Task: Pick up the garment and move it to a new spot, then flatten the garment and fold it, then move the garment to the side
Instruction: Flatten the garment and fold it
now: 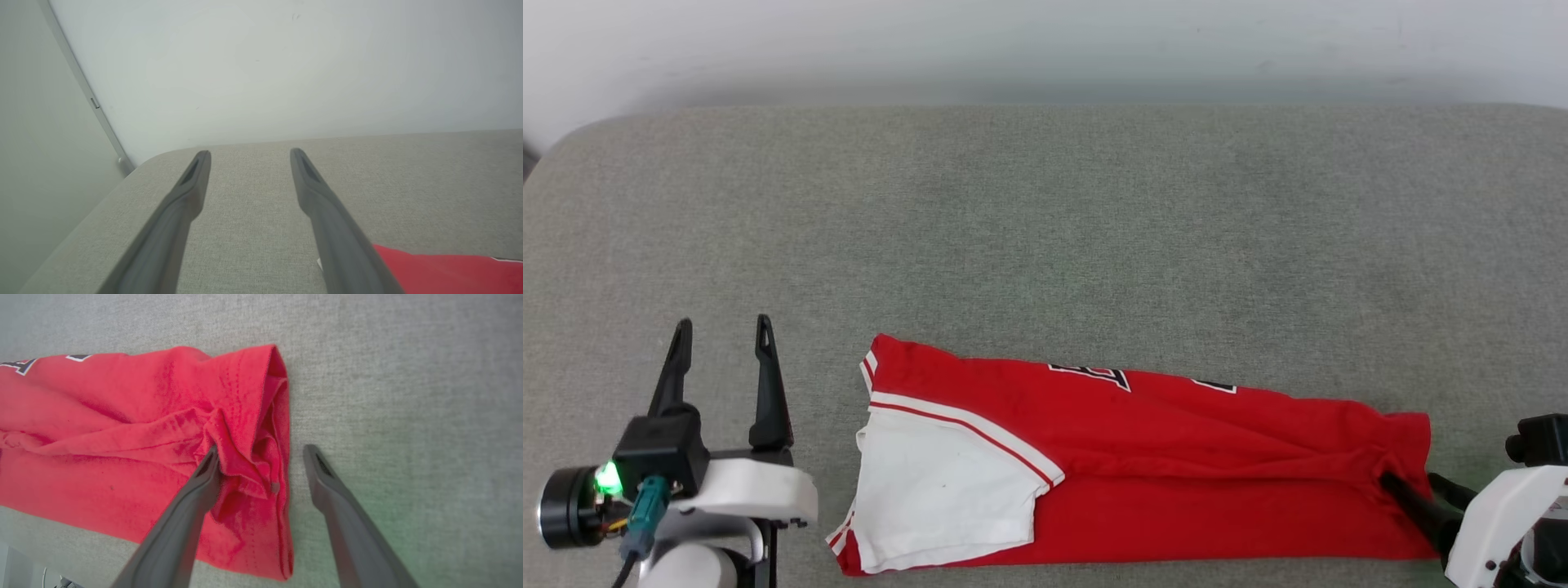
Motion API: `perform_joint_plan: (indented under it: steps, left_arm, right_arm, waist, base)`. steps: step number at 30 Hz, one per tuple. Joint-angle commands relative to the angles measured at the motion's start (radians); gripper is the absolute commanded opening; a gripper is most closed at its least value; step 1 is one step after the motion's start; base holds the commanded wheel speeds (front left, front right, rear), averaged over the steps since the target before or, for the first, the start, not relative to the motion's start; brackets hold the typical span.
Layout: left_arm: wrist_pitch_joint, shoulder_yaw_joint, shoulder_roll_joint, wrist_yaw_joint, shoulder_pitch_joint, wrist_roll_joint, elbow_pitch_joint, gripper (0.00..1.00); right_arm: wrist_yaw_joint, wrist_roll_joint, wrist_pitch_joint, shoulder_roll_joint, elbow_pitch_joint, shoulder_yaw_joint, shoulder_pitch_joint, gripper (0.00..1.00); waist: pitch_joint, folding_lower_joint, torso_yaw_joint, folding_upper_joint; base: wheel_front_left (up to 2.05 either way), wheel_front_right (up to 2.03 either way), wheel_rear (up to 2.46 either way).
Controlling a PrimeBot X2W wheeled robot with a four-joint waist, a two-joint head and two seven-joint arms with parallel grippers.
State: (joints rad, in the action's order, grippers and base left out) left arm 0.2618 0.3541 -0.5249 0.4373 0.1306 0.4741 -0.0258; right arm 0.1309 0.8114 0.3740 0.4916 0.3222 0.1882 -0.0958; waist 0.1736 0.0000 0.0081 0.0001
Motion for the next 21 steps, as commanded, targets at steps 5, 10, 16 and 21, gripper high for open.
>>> perform_joint_plan:
  steps: [5,10,16,21]
  left_arm:
    - [0.004,-0.110,0.094,-0.044,-0.067,-0.090,-0.004,1.00]
    - [0.003,-0.194,0.174,-0.107,-0.119,-0.176,-0.012,1.00]
    - [0.003,-0.280,0.260,-0.160,-0.182,-0.270,-0.028,1.00]
    - [0.003,-0.308,0.310,-0.209,-0.238,-0.332,-0.025,1.00]
  right_arm:
    - [0.000,0.022,0.063,-0.043,0.067,0.074,0.004,1.00]
    - [0.001,0.027,0.062,-0.059,0.108,0.121,-0.002,0.10]
    - [-0.001,0.033,0.021,-0.010,0.119,0.112,-0.029,0.00]
    - [-0.001,0.042,0.001,0.049,0.127,0.082,-0.046,0.00]
  waist:
    - [0.002,0.0000,0.015,-0.0001]
    - [-0.010,0.0000,0.023,-0.0001]
    - [-0.039,0.0000,0.020,-0.0001]
    - [-0.069,0.0000,0.015,-0.0001]
  base:
    - [0.00,0.00,0.00]
    - [0.00,0.00,0.00]
    - [0.00,0.00,0.00]
    - [0.00,0.00,0.00]
